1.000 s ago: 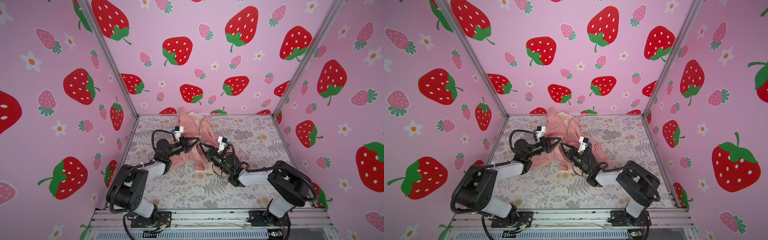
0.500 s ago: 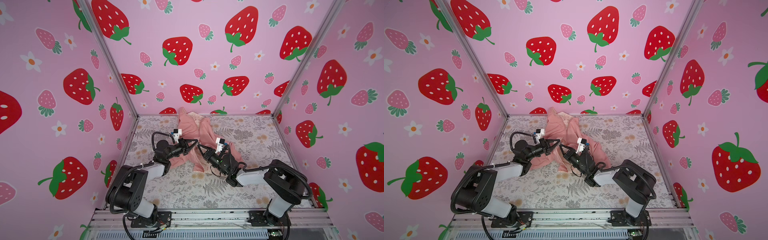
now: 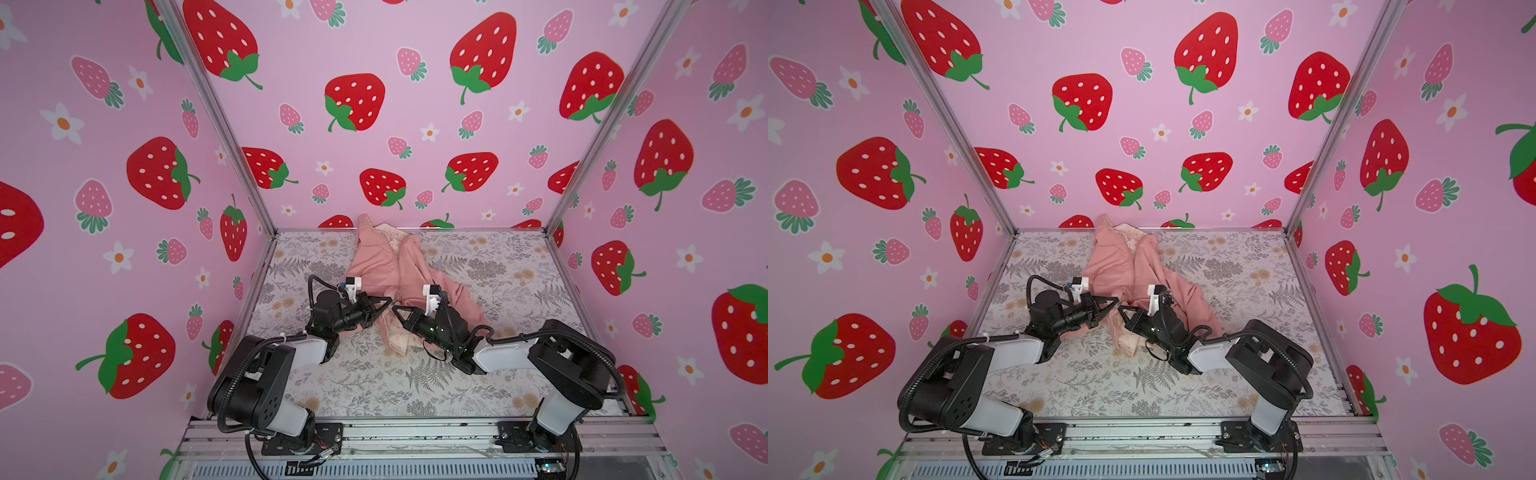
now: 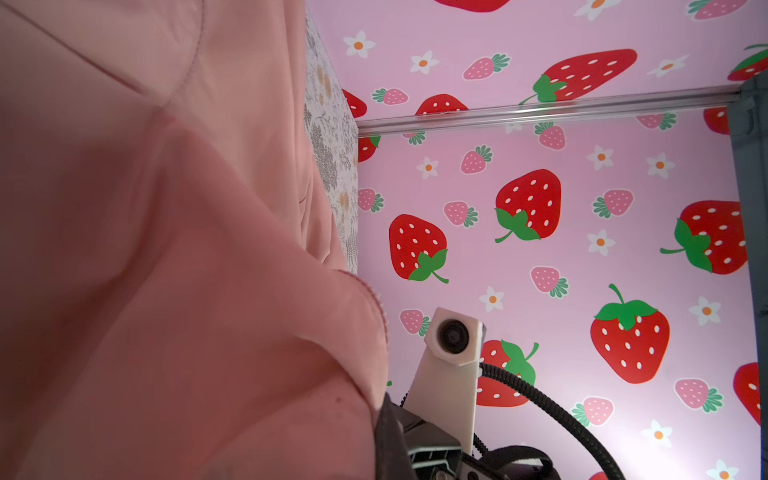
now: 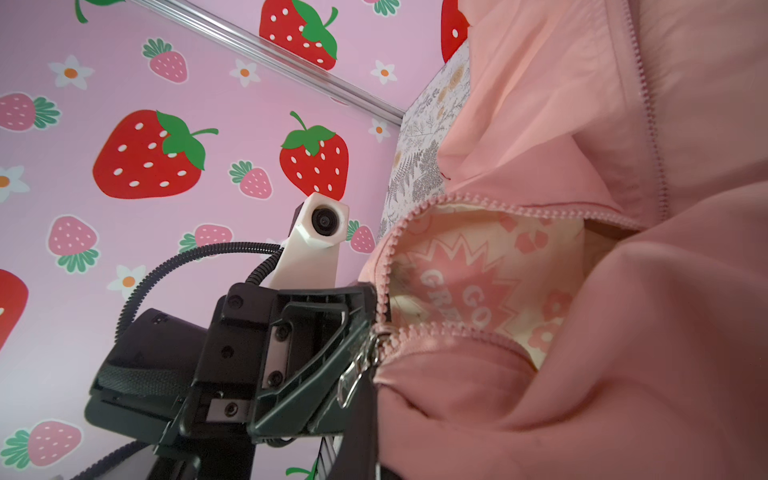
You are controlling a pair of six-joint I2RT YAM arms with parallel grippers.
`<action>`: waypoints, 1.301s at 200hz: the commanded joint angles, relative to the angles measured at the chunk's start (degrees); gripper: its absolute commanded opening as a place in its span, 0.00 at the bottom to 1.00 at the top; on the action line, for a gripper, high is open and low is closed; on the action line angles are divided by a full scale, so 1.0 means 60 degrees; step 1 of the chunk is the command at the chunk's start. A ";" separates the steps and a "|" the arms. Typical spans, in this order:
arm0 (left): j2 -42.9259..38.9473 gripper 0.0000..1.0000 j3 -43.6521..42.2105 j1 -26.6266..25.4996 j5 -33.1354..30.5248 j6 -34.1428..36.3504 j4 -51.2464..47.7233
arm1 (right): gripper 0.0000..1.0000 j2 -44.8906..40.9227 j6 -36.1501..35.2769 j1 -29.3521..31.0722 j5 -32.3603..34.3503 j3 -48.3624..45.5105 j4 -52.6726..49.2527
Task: Zip up the jacket
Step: 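Open and withdraw the right gripper while the left gripper holds its edge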
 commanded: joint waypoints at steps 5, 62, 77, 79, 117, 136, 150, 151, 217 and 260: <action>-0.0412 0.00 0.0234 0.0229 -0.2047 0.0290 0.1045 | 0.17 -0.0373 -0.1113 0.0773 -0.2452 -0.0306 -0.2402; -0.0387 0.00 0.0157 0.0234 -0.1917 0.0371 0.0685 | 0.56 -0.2429 -0.3293 0.0764 -0.2274 -0.0218 -0.5441; -0.0510 0.00 0.0164 0.0229 -0.1859 0.0458 0.0442 | 0.62 -0.3132 -0.3828 0.0697 -0.1921 -0.0083 -0.6519; -0.0530 0.00 0.0172 0.0227 -0.1855 0.0465 0.0404 | 0.63 -0.3211 -0.3908 0.0687 -0.1873 -0.0052 -0.6656; -0.1188 0.00 0.0353 0.0231 -0.1676 0.0886 -0.1012 | 0.68 -0.4317 -0.5121 0.0258 -0.0891 0.0800 -0.9045; -0.1706 0.00 0.0502 0.0234 -0.1573 0.1168 -0.2066 | 0.71 -0.4350 -0.5879 0.0101 -0.0475 0.1498 -0.9818; -0.2167 0.00 0.0646 0.0227 -0.1565 0.1420 -0.2982 | 0.72 -0.4106 -0.6548 0.0055 -0.0102 0.2229 -1.0392; -0.2182 0.00 0.0659 0.0226 -0.1565 0.1447 -0.3075 | 0.72 -0.4075 -0.6596 0.0054 -0.0071 0.2294 -1.0451; -0.3441 0.00 0.1712 0.0234 -0.1086 0.2429 -0.6649 | 0.69 -0.1861 -0.9327 0.0178 0.0807 0.5820 -1.2324; -0.3426 0.00 0.2241 0.0227 -0.0589 0.2538 -0.7379 | 0.72 -0.1140 -1.0138 0.0487 0.0948 0.6798 -1.2731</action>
